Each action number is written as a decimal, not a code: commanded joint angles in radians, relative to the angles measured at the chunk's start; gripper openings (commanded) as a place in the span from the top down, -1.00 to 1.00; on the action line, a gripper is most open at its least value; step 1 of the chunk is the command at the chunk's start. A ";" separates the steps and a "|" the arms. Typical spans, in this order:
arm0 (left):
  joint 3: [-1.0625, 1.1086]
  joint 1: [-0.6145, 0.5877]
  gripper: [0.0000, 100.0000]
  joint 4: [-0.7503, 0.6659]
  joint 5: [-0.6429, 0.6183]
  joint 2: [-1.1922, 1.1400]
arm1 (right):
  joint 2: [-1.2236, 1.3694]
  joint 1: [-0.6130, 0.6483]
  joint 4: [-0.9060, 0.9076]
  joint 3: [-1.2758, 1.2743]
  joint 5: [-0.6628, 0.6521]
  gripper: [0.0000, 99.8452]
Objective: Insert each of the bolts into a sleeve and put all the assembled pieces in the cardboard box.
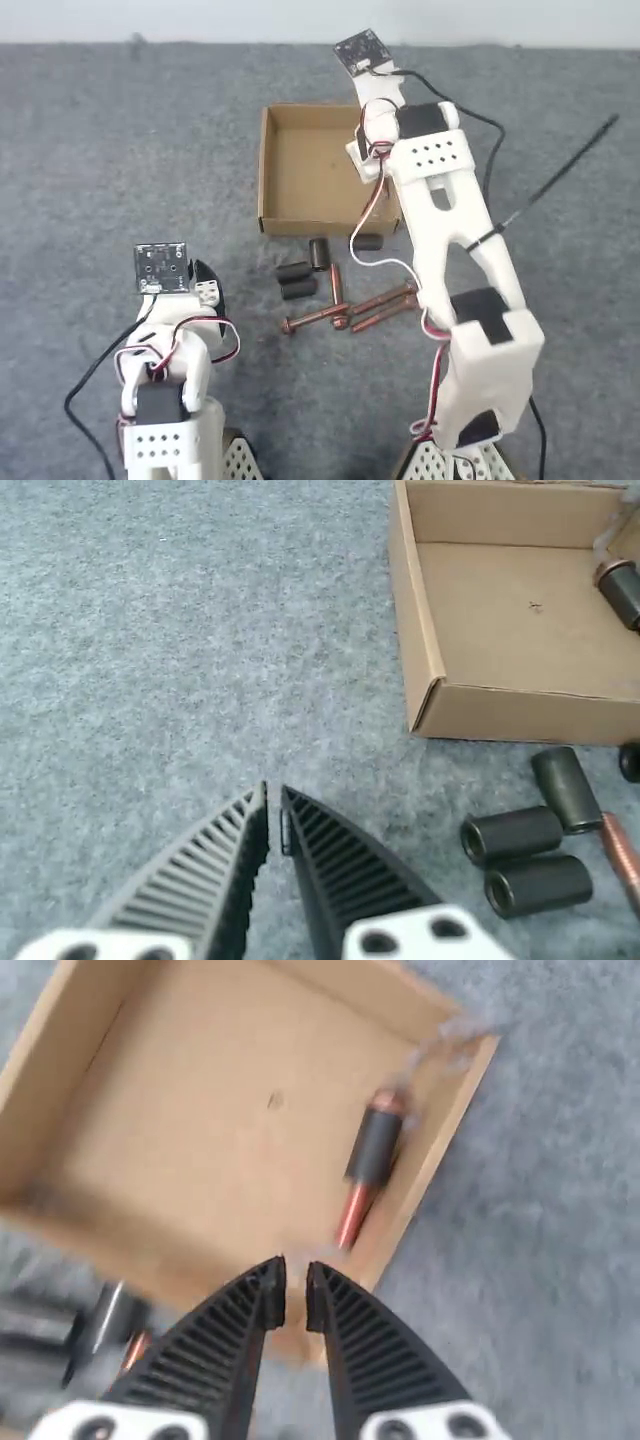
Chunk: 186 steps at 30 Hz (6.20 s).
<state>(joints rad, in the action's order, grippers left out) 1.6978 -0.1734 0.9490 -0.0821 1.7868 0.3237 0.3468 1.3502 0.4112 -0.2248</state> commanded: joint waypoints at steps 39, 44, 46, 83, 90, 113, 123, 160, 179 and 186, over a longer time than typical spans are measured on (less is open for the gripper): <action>-0.008 -0.003 0.96 -0.021 0.006 -0.015 | -0.720 0.096 -0.242 -0.999 -0.419 0.98; -0.008 -0.003 0.96 -0.023 0.008 -0.015 | -0.720 0.097 -0.384 -1.085 -0.559 0.98; -0.008 -0.003 0.96 -0.025 0.008 -0.015 | -0.719 0.097 -0.435 -1.120 -0.594 0.94; -0.008 0.000 0.96 -0.055 0.008 -0.017 | -0.231 0.124 -0.722 -0.937 -0.618 0.80; -0.008 0.000 0.96 -0.055 0.008 -0.017 | -0.194 0.120 -0.720 -0.899 -0.618 0.80; -0.008 0.000 0.96 -0.069 0.008 -0.017 | -0.424 0.130 -0.278 -0.812 -0.611 0.98; -0.008 -0.005 0.96 -0.063 0.008 -0.017 | -0.593 0.150 -0.510 -0.816 -0.104 0.98; -0.008 -0.006 0.96 -0.064 0.008 -0.017 | 0.312 0.087 -0.194 0.074 0.232 0.99; -0.008 -0.006 0.96 -0.068 0.008 -0.017 | 0.404 0.097 0.191 0.226 0.239 0.99; -0.008 -0.006 0.96 -0.064 0.008 -0.017 | 0.404 0.102 0.285 0.224 0.354 0.99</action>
<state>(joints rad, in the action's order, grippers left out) 1.6978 -0.1734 0.9060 -0.0821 1.7868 0.7841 0.4404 1.5896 0.5877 0.0713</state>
